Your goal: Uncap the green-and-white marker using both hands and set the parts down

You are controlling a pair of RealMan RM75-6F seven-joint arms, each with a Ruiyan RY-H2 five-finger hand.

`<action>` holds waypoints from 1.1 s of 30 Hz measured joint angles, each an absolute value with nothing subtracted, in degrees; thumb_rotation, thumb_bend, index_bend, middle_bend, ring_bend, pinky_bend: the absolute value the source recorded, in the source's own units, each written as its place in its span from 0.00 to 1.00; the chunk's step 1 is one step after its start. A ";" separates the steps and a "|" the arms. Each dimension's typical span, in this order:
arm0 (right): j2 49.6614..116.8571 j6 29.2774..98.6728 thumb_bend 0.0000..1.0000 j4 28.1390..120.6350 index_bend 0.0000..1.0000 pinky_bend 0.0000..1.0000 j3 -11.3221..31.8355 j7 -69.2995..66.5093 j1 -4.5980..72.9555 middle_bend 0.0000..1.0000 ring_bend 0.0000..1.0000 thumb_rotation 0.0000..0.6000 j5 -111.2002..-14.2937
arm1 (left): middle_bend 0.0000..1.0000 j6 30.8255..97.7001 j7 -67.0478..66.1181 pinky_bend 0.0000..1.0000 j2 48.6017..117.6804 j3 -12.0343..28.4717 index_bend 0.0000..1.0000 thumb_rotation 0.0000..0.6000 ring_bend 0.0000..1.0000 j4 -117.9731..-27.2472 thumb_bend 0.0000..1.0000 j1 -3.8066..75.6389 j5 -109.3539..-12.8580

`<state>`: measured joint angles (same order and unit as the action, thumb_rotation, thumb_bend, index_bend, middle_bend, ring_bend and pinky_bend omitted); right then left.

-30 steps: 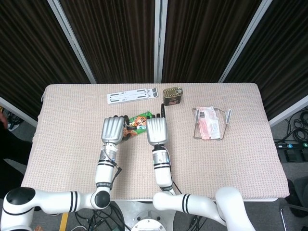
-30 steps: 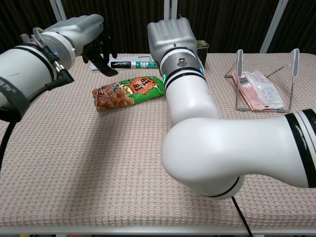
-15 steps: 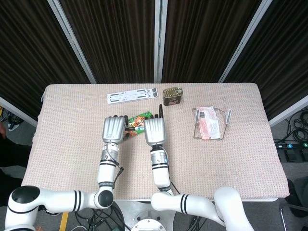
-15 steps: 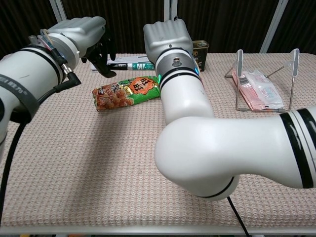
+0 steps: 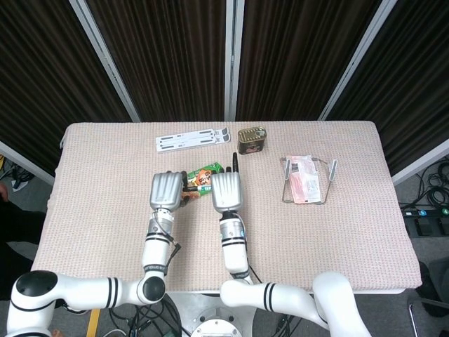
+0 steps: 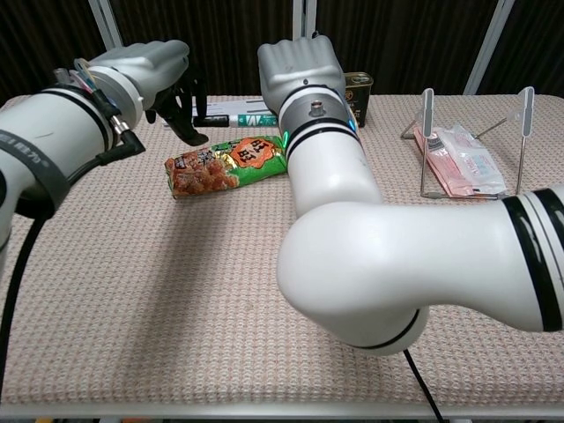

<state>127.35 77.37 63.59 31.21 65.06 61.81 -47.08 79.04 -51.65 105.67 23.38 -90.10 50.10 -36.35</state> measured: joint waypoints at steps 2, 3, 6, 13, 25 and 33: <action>127.38 77.41 0.33 63.46 0.68 0.04 31.07 65.12 61.82 0.64 0.42 1.00 -47.07 | 0.55 79.15 -51.49 0.56 105.57 23.37 0.53 1.00 0.49 -90.16 0.24 50.09 -36.36; 127.43 77.40 0.33 63.41 0.68 0.04 31.03 65.16 61.82 0.64 0.42 1.00 -46.97 | 0.55 79.19 -51.50 0.56 105.50 23.35 0.53 1.00 0.49 -90.18 0.24 50.11 -36.36; 127.57 77.27 0.33 63.34 0.68 0.04 30.92 65.31 61.81 0.64 0.42 1.00 -46.65 | 0.55 79.18 -51.49 0.56 105.32 23.29 0.53 1.00 0.49 -90.36 0.24 50.13 -36.21; 127.68 76.83 0.33 63.26 0.68 0.04 31.13 65.37 61.92 0.64 0.42 1.00 -45.96 | 0.56 78.42 -50.65 0.57 105.29 23.30 0.54 1.00 0.50 -90.31 0.26 50.16 -35.32; 127.59 76.36 0.33 63.84 0.68 0.04 31.44 64.90 62.15 0.64 0.42 1.00 -45.27 | 0.57 77.69 -48.93 0.58 105.47 23.49 0.55 1.00 0.51 -89.47 0.26 50.48 -35.08; 127.67 76.40 0.33 63.91 0.68 0.04 31.45 64.95 62.34 0.64 0.42 1.00 -44.81 | 0.59 78.02 -48.36 0.59 105.25 23.31 0.57 1.00 0.53 -89.64 0.30 50.43 -35.51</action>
<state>127.67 76.40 63.91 31.45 64.95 62.34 -44.81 78.02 -48.36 105.25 23.31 -89.64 50.43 -35.51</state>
